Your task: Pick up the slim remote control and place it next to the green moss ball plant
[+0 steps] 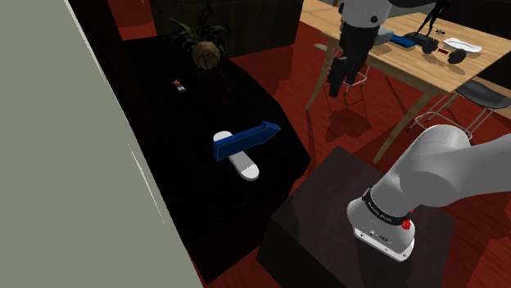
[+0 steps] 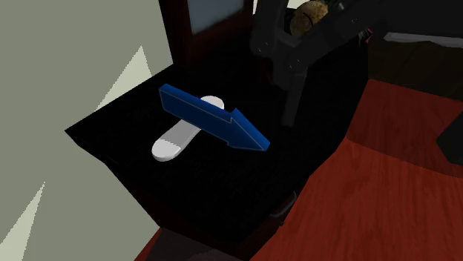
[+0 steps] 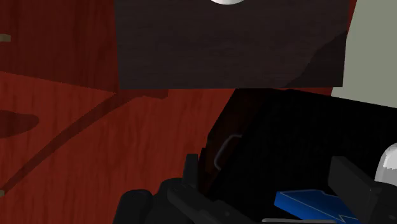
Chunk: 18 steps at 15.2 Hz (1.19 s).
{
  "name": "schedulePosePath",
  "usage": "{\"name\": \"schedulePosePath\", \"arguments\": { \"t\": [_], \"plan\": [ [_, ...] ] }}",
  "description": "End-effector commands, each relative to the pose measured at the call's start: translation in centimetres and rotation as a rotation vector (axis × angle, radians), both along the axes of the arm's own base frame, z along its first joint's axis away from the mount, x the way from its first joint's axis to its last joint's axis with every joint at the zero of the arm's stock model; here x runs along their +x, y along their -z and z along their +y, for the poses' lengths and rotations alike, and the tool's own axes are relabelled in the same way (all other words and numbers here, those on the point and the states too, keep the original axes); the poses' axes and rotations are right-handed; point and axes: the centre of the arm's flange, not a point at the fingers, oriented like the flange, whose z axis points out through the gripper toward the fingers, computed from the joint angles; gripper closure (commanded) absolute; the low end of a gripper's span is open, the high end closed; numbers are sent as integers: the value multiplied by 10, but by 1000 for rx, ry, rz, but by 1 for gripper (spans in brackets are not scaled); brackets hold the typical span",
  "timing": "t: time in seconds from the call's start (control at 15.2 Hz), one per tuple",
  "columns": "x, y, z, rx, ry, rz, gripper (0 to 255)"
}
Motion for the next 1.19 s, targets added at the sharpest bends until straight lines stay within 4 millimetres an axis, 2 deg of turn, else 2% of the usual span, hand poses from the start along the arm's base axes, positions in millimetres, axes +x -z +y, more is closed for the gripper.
{"name": "schedulePosePath", "arguments": {
  "t": [0.0, 1.12],
  "plan": [
    [0, 0, 0, 0, 0, 0, 0],
    [73, 122, 164, 12, 102, -78, 0]
  ]
}}
